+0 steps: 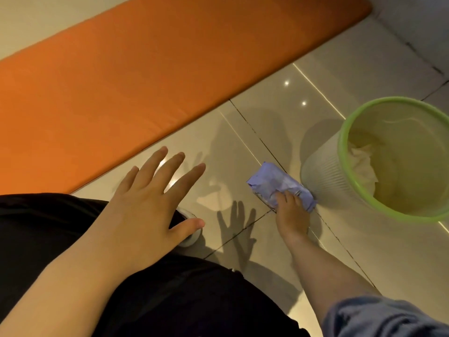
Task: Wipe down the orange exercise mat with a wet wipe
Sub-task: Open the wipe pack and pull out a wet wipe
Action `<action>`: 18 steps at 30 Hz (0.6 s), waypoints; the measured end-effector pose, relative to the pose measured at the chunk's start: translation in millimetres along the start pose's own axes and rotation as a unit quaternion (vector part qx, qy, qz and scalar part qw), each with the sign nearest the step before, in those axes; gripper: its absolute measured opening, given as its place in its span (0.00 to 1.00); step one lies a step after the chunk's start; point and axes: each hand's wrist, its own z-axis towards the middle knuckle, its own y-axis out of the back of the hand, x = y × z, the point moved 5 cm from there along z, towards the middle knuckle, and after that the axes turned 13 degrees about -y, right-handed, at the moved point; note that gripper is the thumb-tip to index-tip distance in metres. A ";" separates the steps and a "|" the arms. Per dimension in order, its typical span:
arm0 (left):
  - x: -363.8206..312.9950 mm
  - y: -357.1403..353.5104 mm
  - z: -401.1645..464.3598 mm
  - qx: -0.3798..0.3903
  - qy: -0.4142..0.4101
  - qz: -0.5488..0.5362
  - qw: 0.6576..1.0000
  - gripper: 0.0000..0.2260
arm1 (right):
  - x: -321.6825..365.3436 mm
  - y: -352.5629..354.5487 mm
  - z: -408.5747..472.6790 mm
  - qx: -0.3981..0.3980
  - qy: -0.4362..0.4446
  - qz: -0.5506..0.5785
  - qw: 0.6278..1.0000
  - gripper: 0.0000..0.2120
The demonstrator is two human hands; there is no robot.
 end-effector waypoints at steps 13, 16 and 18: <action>-15.6 10.1 8.2 0.012 -0.018 0.021 1.000 0.33 | 12.0 44.6 -0.1 -0.132 0.014 0.090 0.987 0.08; -28.9 16.9 9.9 0.021 -0.038 0.018 0.999 0.34 | 15.0 64.4 -13.7 -0.163 0.008 0.123 0.979 0.09; -30.1 21.7 10.5 0.037 -0.038 0.013 0.998 0.34 | 19.9 75.7 -27.6 -0.139 0.006 0.121 0.983 0.10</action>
